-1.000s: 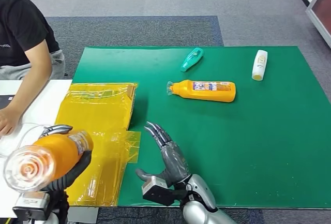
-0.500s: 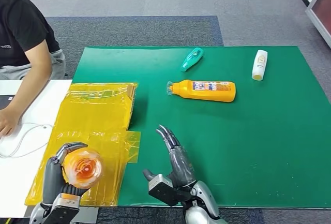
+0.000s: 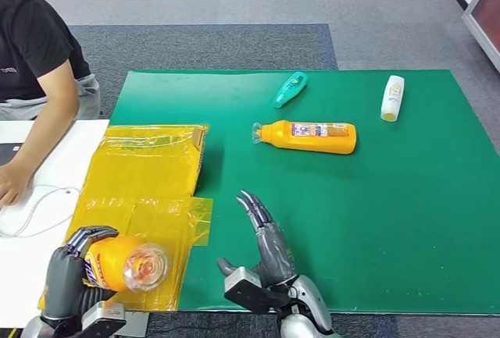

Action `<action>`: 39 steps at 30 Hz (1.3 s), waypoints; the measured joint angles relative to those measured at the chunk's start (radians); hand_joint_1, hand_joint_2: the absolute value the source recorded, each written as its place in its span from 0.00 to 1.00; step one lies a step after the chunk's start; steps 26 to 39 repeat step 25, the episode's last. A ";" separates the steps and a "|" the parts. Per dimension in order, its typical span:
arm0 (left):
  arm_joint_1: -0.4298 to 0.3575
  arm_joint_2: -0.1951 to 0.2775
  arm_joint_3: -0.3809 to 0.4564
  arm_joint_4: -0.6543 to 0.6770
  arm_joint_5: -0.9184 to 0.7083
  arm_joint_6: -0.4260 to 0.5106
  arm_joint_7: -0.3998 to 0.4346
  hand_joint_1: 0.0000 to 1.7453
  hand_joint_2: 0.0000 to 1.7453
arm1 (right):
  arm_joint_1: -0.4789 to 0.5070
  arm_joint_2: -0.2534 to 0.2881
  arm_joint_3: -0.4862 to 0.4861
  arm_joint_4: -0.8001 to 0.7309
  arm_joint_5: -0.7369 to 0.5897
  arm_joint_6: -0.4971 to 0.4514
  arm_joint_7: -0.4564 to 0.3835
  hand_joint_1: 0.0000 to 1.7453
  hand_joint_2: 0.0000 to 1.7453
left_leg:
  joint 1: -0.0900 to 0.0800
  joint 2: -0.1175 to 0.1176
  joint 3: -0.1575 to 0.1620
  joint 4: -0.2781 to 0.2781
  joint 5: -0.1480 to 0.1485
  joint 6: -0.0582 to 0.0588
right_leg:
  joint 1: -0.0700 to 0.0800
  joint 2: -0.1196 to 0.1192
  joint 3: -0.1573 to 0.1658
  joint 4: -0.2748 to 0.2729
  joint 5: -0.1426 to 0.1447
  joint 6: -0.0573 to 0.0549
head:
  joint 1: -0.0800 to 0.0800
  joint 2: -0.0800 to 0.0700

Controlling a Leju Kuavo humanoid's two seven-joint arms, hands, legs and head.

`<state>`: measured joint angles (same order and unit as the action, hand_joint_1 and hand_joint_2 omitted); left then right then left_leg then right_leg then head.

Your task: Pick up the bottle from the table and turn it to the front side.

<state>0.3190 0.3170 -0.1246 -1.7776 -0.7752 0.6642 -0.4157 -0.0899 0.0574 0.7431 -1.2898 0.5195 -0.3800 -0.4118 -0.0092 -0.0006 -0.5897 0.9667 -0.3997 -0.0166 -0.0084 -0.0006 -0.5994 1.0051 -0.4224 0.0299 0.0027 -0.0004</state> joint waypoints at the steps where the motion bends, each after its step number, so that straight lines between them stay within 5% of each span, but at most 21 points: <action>1: 0.000 0.003 0.005 0.002 0.000 0.001 0.000 1.00 1.00 | 0.001 0.000 0.000 -0.001 0.000 0.000 -0.001 0.00 1.00 | 0.000 0.000 0.000 0.000 0.000 0.000 | 0.000 0.000 0.000 0.000 0.000 0.000 | 0.000 0.000; 39: -0.079 0.012 0.012 0.093 -0.004 0.002 -0.038 1.00 1.00 | 0.005 0.000 0.002 -0.012 -0.009 0.013 -0.017 0.00 1.00 | 0.000 0.000 0.000 0.000 0.000 0.000 | 0.000 0.000 0.000 0.000 0.000 0.000 | 0.000 0.000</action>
